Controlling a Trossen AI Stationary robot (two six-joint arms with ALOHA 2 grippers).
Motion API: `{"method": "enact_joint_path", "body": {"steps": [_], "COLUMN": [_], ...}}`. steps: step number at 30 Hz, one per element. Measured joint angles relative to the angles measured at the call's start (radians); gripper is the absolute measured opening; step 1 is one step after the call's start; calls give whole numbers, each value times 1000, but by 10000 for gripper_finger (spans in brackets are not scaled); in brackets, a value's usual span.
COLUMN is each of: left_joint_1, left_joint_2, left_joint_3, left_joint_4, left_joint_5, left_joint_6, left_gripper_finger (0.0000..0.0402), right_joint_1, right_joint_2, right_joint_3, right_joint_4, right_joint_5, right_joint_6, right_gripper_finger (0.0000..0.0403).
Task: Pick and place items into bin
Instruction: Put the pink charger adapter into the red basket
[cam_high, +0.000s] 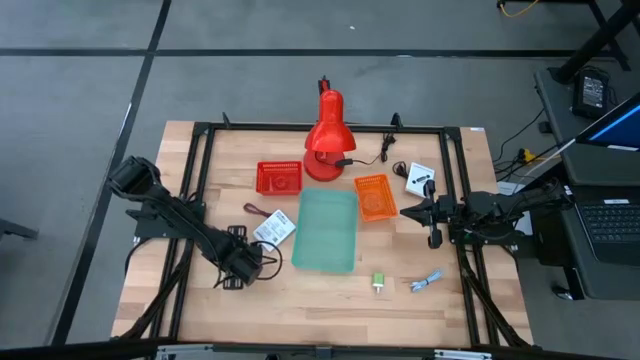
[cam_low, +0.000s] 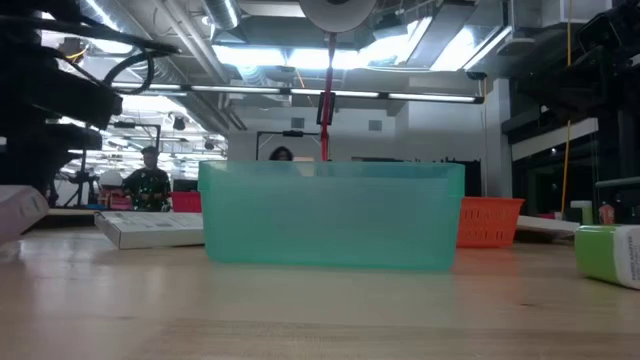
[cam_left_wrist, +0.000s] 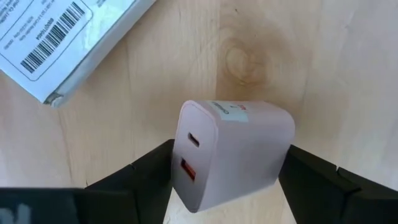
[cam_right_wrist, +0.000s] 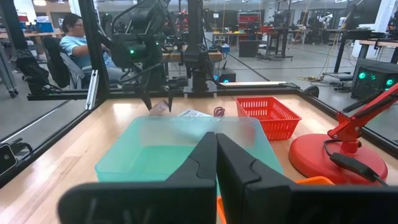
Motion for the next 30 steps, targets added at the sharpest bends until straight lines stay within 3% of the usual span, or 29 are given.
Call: {"method": "enact_joint_path", "body": {"steps": [3,23,30], "left_joint_1": [0,0,6], "left_joint_2": [-35,-215,-348], "left_joint_3": [0,0,0], "left_joint_4": [0,-3,-3], "left_joint_5": [0,-3,-131], "left_joint_6": [3,26,26], "left_gripper_finger": [231,231,231], "right_joint_1": [0,0,0], "right_joint_2": [0,0,0], "right_joint_3": [0,0,0], "right_joint_4": [0,0,0], "right_joint_5": [0,0,0], "right_joint_6": [0,0,-3], "right_gripper_finger": [0,0,0]}}
